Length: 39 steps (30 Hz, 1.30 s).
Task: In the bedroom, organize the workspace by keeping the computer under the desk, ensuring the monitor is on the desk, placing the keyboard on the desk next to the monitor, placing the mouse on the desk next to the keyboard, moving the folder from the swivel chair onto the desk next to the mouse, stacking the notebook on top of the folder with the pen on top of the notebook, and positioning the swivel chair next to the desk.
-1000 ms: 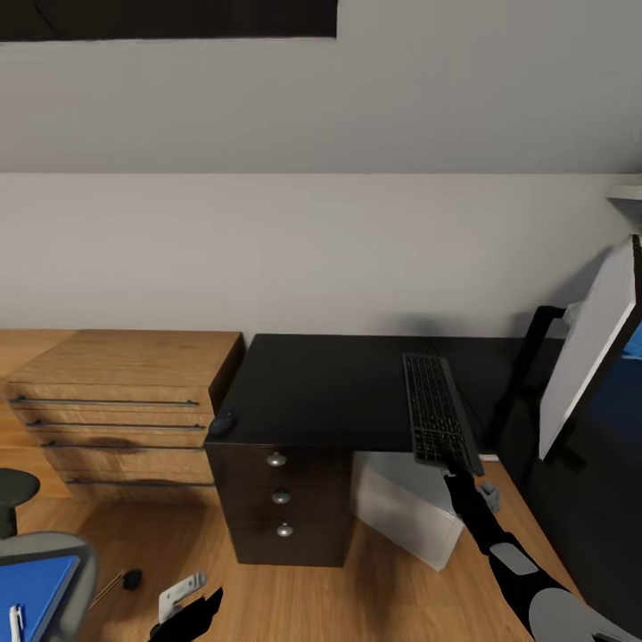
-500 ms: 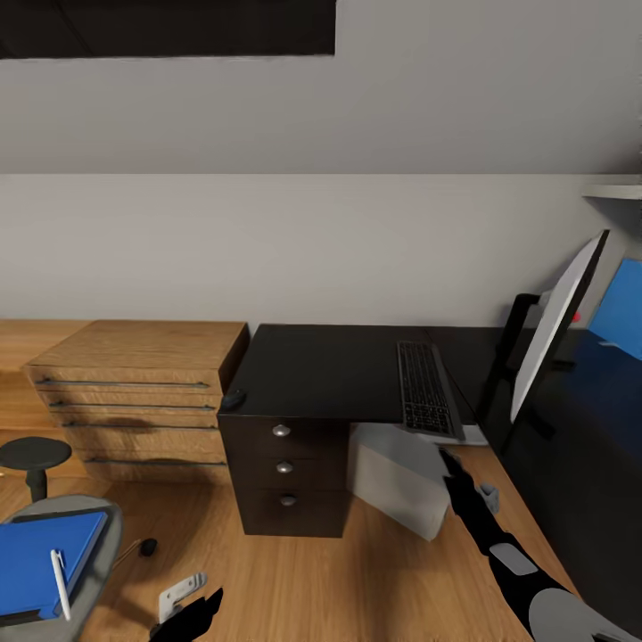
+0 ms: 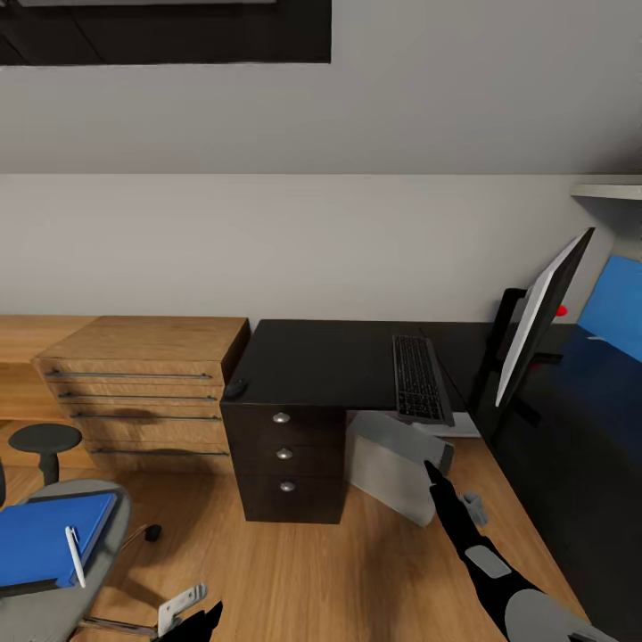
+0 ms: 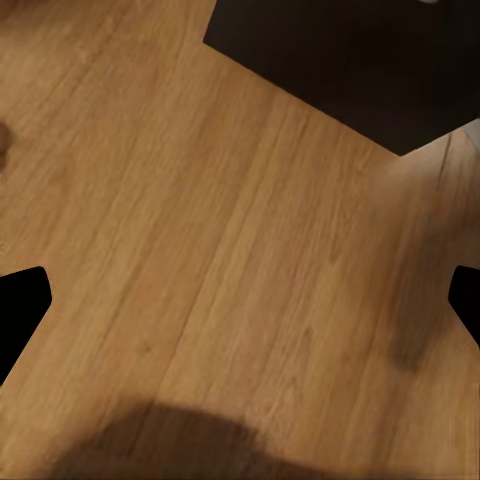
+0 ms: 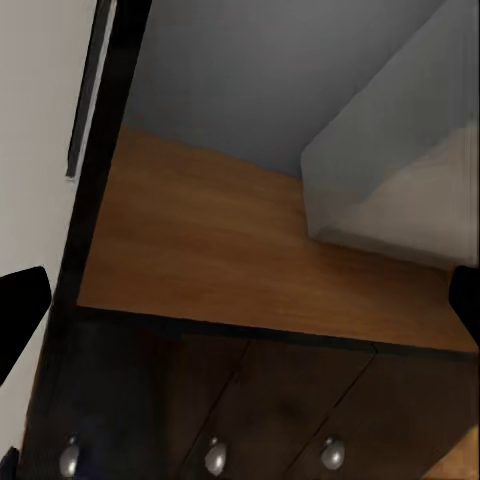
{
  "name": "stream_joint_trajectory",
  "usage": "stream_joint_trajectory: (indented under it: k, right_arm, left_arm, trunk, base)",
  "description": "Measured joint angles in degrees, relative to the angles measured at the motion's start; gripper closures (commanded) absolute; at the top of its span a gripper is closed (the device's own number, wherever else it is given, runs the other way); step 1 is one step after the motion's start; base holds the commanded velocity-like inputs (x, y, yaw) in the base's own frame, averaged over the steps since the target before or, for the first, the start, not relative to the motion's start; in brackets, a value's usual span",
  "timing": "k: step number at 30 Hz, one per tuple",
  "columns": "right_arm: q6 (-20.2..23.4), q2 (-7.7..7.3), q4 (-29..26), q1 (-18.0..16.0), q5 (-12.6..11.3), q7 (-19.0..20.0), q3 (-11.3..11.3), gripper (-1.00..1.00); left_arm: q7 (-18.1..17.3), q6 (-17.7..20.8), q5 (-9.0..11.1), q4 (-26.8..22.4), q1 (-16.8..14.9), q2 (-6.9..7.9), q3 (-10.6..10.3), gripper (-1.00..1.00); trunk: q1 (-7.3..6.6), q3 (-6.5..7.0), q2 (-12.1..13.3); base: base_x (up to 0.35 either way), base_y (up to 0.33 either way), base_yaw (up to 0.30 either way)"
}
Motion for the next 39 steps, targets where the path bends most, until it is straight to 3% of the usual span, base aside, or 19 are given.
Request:
stream_joint_trajectory:
  k: [2,6,11,14,15,17,18,21,24,30,35,39]
  right_arm:
    - [-4.51,0.73,2.64,0.01,2.49,-1.30,1.55,-1.00]
    - [-9.87,1.11,7.58,0.01,6.08,-2.53,2.48,-1.00]
    - [-13.83,1.24,9.88,0.39,10.63,-6.70,2.78,-1.00]
    - [-14.82,1.18,10.34,1.52,15.93,-9.11,3.34,-1.00]
    - [-15.16,1.16,10.46,2.10,19.46,-9.81,3.71,-1.00]
    - [-15.63,1.17,10.53,2.64,23.30,-10.31,3.94,-1.00]
    - [-16.54,1.21,10.58,3.16,26.94,-10.71,4.11,-1.00]
    - [-20.31,1.24,10.68,4.13,33.02,-12.14,4.10,-1.00]
    - [-24.62,1.28,10.75,5.22,36.11,-14.35,3.96,-1.00]
    - [-27.50,1.99,10.79,6.99,37.86,-20.19,4.04,-1.00]
    - [-28.28,2.21,10.76,8.44,38.23,-21.88,4.06,-1.00]
    - [-28.44,1.98,10.71,8.85,38.36,-22.19,4.11,-1.00]
  left_arm:
    - [-0.01,-0.01,0.01,0.13,-0.03,0.03,0.00,-1.00]
    - [-0.02,-0.02,0.26,0.27,-0.01,0.10,0.15,-1.00]
    - [0.08,-0.02,0.42,0.35,-0.04,0.23,0.32,-1.00]
    - [0.26,0.02,0.51,0.71,-0.04,0.33,0.36,-1.00]
    - [0.33,0.02,0.53,1.29,-0.04,0.35,0.35,-1.00]
    - [0.37,0.01,0.55,2.06,-0.01,0.35,0.35,-1.00]
    - [0.40,0.00,0.54,2.71,-0.02,0.30,0.34,-1.00]
    - [0.43,-0.03,0.50,3.49,-0.04,0.16,0.30,-1.00]
    - [0.45,-0.94,0.43,3.93,-0.02,0.09,0.28,-1.00]
    - [0.41,-6.52,0.16,6.93,-0.02,-0.03,0.16,-1.00]
    - [0.44,-12.47,0.18,10.25,-0.03,-0.93,0.02,-1.00]
    - [0.36,-14.73,0.05,12.50,-0.03,-1.16,-0.03,-1.00]
  trunk:
    - [0.00,0.00,0.00]
    - [0.00,0.00,0.00]
    - [0.00,0.00,0.00]
    - [-0.22,0.17,0.39]
    - [-0.44,0.35,0.79]
    - [-0.88,0.71,1.59]
    - [-1.09,0.89,1.99]
    - [-1.75,1.43,3.20]
    - [-2.41,1.97,4.40]
    - [-3.73,3.05,6.81]
    - [-4.83,3.94,8.81]
    - [-5.71,4.66,10.42]
  base:
    - [-0.007,-0.002,0.000]
    - [-0.003,-0.001,0.000]
    - [-0.001,0.000,0.000]
    - [0.000,0.000,0.000]
    - [0.000,0.000,0.000]
    - [0.000,0.000,0.000]
    - [0.000,0.000,0.000]
    - [0.000,0.000,0.000]
    - [0.000,0.000,0.000]
    - [0.000,0.000,0.000]
    - [0.000,0.000,0.000]
    - [0.000,0.000,0.000]
